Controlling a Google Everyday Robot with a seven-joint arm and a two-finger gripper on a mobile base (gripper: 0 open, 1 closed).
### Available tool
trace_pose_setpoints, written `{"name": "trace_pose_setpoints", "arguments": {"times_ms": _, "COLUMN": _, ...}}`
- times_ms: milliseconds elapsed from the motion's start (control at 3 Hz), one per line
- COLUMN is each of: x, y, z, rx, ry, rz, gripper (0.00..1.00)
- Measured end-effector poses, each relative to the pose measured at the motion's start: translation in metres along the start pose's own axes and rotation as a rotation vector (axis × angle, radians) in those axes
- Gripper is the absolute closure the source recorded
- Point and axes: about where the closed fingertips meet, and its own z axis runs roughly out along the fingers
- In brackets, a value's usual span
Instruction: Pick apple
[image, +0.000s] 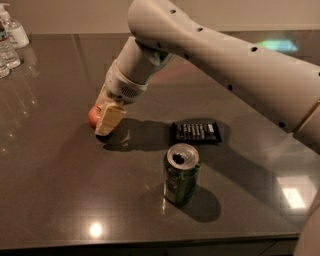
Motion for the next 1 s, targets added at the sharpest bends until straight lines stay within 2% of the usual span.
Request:
{"name": "trace_pose_setpoints", "arguments": {"times_ms": 333, "x": -0.006, "y": -0.004, "z": -0.021, "rx": -0.014, "ry": -0.007, "rz": 0.015, "gripper": 0.87}}
{"name": "trace_pose_setpoints", "arguments": {"times_ms": 667, "x": -0.02, "y": -0.014, "z": -0.057, "rx": -0.02, "ry": -0.01, "rz": 0.013, "gripper": 1.0}}
{"name": "trace_pose_setpoints", "arguments": {"times_ms": 1000, "x": -0.056, "y": -0.034, "z": -0.122, "rx": 0.026, "ry": -0.047, "rz": -0.023, "gripper": 1.0}}
